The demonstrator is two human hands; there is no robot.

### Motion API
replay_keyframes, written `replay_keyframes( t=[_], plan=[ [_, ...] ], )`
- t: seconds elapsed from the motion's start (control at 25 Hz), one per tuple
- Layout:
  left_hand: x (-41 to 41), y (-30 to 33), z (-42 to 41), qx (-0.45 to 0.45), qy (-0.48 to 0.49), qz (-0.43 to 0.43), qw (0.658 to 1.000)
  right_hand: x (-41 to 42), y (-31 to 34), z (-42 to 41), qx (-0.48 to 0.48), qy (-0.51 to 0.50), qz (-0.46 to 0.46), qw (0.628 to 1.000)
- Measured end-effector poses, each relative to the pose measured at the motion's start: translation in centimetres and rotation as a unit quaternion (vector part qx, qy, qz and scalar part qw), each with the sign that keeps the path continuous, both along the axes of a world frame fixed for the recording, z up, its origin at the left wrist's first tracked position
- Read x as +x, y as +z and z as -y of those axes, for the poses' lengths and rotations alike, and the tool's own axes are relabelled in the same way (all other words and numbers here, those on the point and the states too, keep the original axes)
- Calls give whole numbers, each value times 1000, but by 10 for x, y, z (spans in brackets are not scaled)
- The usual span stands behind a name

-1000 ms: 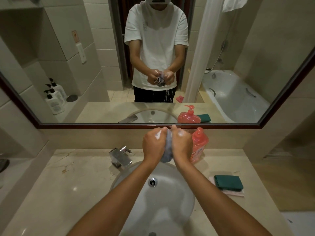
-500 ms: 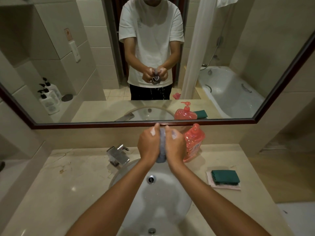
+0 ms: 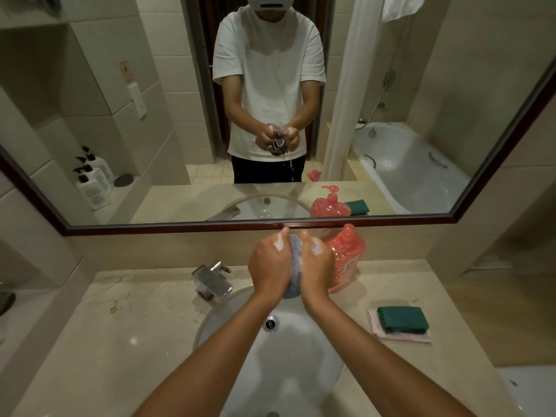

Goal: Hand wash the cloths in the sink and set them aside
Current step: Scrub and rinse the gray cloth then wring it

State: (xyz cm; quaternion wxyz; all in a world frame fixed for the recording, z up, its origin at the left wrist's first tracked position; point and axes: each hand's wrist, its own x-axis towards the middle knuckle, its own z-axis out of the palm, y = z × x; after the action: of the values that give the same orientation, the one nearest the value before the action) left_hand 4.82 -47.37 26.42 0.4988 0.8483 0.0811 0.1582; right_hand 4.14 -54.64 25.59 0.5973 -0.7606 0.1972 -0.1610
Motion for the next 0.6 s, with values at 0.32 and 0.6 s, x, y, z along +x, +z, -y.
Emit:
replay_keyframes(
  t=[0.32, 0.6],
  plan=[
    [-8, -1, 6, 2, -22, 27, 999, 17, 11, 6, 6, -26, -27, 999],
    [11, 6, -4, 18, 16, -19, 1000, -4, 1, -14, -20, -24, -5, 999]
  ],
)
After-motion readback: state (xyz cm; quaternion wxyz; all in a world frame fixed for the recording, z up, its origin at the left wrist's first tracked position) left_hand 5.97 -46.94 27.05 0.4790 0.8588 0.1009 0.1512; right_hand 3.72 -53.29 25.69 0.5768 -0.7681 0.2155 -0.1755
